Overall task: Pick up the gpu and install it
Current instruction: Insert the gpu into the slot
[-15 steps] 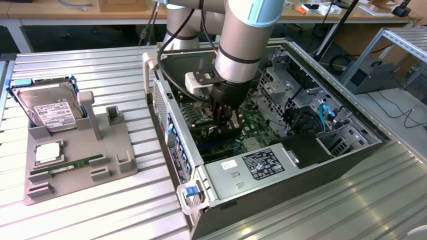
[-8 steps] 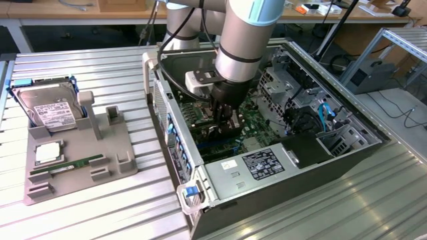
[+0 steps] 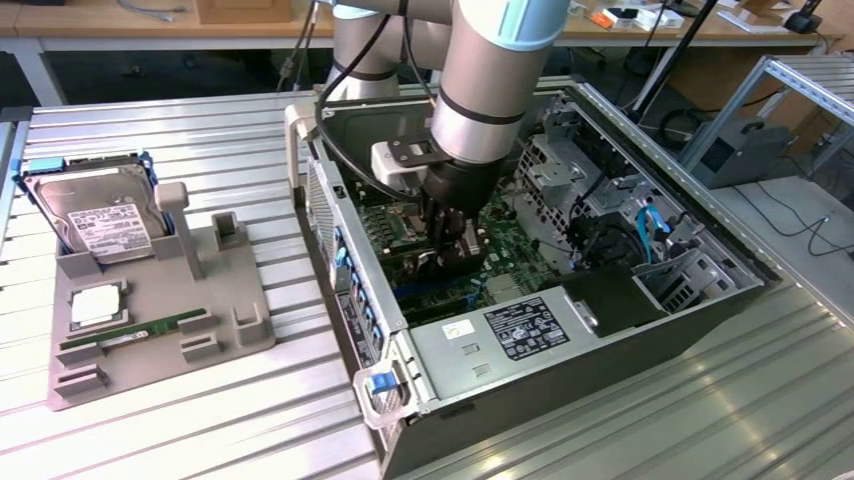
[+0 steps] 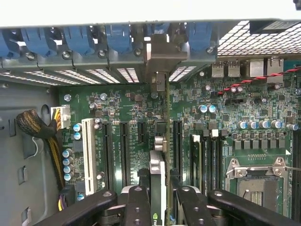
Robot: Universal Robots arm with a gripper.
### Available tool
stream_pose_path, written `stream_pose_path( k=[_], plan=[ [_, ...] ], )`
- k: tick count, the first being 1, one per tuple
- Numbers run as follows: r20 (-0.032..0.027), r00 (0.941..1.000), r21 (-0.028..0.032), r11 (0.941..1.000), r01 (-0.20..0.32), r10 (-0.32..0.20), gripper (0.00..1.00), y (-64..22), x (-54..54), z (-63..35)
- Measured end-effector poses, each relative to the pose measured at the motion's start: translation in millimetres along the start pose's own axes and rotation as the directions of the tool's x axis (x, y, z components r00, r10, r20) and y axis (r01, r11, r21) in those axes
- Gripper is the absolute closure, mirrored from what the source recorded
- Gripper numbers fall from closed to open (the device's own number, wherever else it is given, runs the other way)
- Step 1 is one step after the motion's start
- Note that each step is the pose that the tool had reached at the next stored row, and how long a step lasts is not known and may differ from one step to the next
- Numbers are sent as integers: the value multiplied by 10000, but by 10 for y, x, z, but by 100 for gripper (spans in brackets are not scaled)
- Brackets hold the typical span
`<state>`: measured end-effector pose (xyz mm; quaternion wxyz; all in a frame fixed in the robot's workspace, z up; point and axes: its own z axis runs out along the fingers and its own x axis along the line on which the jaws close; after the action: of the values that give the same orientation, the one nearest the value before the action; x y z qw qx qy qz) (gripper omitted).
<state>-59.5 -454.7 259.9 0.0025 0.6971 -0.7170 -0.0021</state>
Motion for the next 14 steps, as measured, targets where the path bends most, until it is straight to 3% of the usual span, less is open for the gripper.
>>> stream_pose_path(
  k=[4, 14],
  plan=[
    [-3, 10000, -27, 10000, -2, 2, 73, -23, 2, 26],
    [1, 10000, -26, 10000, 0, 0, 73, -26, 17, 33]
  ],
)
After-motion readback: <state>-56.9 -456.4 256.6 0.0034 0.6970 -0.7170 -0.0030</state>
